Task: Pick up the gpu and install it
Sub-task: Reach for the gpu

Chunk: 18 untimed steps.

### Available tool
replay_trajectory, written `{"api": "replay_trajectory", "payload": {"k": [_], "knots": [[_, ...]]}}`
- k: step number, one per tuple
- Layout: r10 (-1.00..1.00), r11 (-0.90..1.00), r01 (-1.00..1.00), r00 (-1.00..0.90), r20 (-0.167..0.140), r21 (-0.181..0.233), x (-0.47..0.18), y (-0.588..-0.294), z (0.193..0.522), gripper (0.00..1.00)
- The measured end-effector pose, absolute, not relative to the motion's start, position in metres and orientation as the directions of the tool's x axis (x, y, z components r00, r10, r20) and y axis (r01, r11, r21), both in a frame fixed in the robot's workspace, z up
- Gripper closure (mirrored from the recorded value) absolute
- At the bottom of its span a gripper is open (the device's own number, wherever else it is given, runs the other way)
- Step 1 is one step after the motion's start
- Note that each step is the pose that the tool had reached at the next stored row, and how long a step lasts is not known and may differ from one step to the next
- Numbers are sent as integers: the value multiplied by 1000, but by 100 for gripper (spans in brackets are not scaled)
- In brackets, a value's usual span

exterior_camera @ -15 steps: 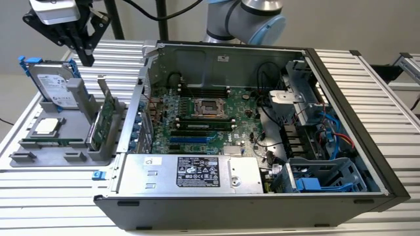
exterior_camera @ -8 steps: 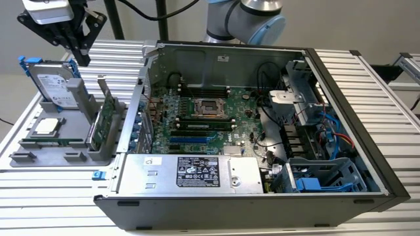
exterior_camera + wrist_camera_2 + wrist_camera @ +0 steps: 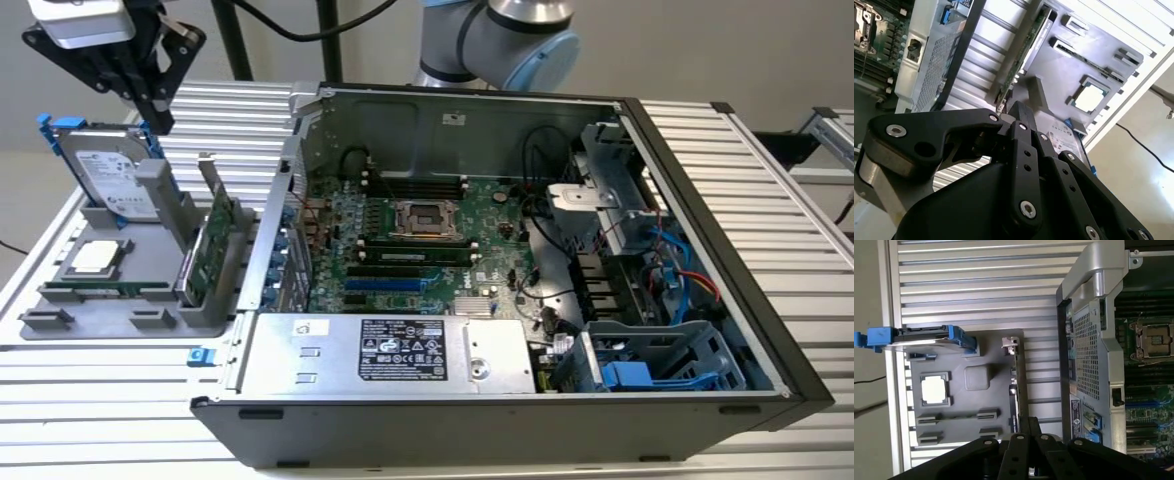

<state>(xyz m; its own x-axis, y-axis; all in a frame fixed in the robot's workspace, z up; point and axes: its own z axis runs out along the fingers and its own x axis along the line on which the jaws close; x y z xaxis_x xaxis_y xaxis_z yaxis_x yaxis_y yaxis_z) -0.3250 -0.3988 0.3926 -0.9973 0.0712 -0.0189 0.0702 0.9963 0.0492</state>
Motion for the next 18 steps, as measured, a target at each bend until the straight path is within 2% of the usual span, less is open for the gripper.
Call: {"api": "replay_trajectory", "payload": {"k": [18], "knots": [[71,996,70,-997,-19,49,-335,-399,393,100]]}}
